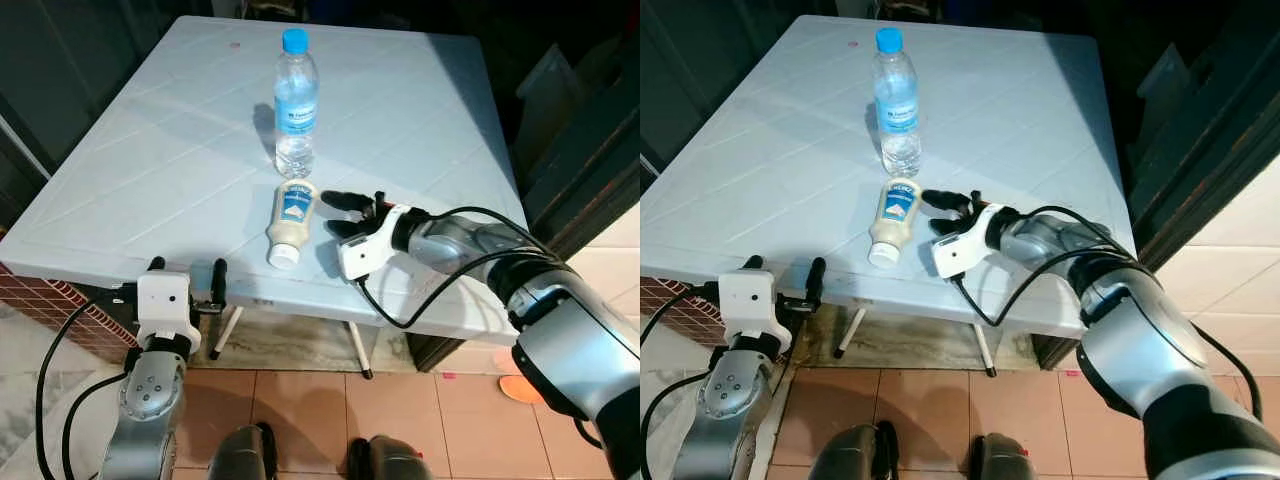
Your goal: Restocking fridge
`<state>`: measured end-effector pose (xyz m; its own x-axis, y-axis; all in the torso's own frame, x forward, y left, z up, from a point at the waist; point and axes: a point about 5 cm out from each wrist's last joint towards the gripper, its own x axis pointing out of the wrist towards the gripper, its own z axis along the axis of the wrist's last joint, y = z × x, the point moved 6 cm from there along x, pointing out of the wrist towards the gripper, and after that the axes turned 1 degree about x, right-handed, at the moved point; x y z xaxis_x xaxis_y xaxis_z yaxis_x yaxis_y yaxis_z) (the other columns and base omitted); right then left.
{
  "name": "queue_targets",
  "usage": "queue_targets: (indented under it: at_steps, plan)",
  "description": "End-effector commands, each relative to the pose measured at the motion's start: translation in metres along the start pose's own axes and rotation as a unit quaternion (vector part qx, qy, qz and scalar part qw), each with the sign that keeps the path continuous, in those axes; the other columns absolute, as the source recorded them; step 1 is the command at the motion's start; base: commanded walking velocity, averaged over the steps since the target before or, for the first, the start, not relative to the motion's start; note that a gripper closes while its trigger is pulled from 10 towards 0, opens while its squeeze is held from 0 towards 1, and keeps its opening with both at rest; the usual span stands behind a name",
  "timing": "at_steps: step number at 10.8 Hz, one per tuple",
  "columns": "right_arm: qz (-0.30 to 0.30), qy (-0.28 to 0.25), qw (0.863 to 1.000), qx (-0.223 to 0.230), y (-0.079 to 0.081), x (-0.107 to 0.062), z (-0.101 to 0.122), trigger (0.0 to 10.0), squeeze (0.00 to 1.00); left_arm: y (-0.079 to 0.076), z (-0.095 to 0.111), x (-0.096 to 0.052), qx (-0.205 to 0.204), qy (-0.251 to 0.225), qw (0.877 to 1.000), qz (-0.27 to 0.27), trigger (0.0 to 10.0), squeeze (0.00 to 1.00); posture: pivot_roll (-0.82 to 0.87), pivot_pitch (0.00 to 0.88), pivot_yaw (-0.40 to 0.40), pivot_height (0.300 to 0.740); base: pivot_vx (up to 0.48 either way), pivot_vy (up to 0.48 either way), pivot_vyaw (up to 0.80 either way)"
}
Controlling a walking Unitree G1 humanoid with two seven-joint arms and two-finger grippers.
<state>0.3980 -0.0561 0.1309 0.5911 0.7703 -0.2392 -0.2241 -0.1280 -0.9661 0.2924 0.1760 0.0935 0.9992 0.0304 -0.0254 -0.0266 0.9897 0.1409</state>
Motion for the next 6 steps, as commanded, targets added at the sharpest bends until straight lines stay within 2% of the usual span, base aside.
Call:
queue_targets:
  at_steps: [1, 2, 3, 4, 5, 6]
  plan:
    - [-0.009, 0.002, 0.999, 0.052, 0.0, -0.003, -0.001, 10.0, 0.11, 0.001, 0.003, 0.001, 0.006, -0.003, 1.0, 0.0, 10.0, 0.0, 0.05, 0.112, -0.003, 0.74, 0.0, 0.0, 0.0]
    - [-0.052, 0.0, 0.986, 0.161, -0.008, -0.006, -0.003, 10.0, 1.0, 0.007, 0.001, 0.002, 0.014, 0.001, 1.0, 0.023, 10.0, 0.0, 0.05, 0.108, -0.004, 0.74, 0.0, 0.0, 0.0]
    - [-0.093, -0.011, 0.972, 0.216, -0.011, -0.011, -0.002, 10.0, 1.0, 0.012, 0.0, 0.003, 0.012, 0.005, 0.999, 0.041, 10.0, 0.0, 0.05, 0.104, -0.001, 0.74, 0.0, 0.0, 0.0]
    - [-0.138, -0.018, 0.945, 0.297, -0.006, -0.019, -0.001, 10.0, 1.0, 0.01, 0.0, 0.007, 0.001, 0.007, 0.999, 0.037, 10.0, 0.0, 0.03, 0.1, 0.012, 0.74, 0.0, 0.0, 0.0]
    - [-0.172, -0.024, 0.917, 0.36, -0.002, -0.026, 0.003, 10.0, 1.0, 0.006, 0.0, 0.01, -0.007, 0.008, 1.0, 0.028, 10.0, 0.0, 0.02, 0.095, 0.022, 0.74, 0.0, 0.0, 0.0]
    - [-0.197, -0.033, 0.891, 0.406, 0.001, -0.032, 0.013, 10.0, 1.0, 0.0, 0.001, 0.014, -0.015, 0.008, 1.0, 0.013, 10.0, 0.0, 0.01, 0.087, 0.037, 0.74, 0.0, 0.292, 0.0]
